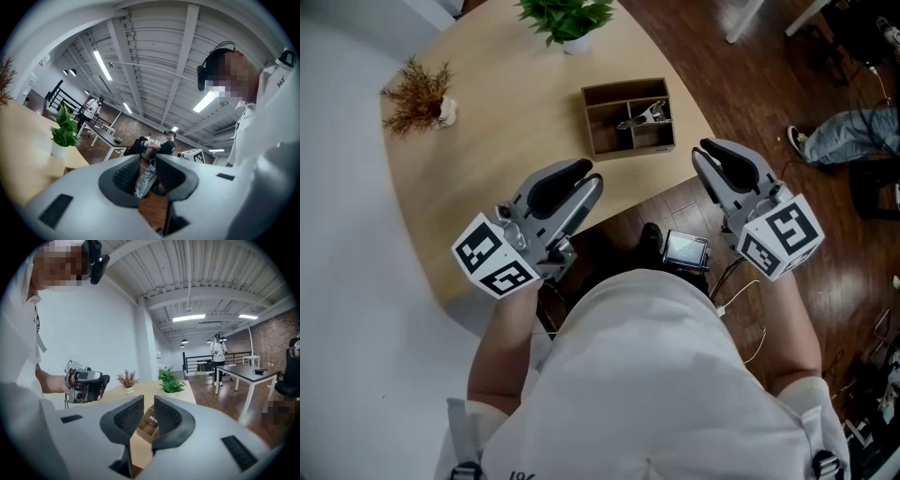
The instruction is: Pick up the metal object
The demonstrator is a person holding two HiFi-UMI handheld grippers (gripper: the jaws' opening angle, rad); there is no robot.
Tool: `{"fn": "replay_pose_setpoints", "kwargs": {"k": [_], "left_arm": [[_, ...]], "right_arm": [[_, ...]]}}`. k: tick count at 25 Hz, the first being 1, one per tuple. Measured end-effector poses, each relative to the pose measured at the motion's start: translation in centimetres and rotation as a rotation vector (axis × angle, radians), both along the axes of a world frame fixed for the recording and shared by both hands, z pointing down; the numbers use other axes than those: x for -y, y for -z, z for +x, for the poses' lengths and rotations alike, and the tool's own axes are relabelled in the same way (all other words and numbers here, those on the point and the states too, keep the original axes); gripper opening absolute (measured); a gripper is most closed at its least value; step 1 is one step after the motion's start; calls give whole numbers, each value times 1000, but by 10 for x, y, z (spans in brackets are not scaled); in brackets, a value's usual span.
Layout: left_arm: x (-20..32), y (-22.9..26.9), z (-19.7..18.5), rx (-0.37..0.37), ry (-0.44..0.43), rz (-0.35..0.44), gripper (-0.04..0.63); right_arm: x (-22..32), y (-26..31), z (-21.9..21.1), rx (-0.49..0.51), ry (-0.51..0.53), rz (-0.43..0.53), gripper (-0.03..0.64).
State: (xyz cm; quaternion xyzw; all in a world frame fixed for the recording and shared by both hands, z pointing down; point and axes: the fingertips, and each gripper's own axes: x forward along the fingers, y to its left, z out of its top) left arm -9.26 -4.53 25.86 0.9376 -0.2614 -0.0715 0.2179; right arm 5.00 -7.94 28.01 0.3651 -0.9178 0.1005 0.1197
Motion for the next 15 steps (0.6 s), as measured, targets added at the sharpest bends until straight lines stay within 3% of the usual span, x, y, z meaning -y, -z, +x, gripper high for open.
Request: {"fn": "replay_pose_setpoints", "kwargs": {"k": [6, 15], "left_arm": [[23, -14, 10, 50, -4, -10, 80], [58, -39, 21, 117, 4, -26, 80]], "right_arm": [[25, -7, -6, -75, 47, 36, 44], [52, -34, -9, -134, 70, 13, 46]]}}
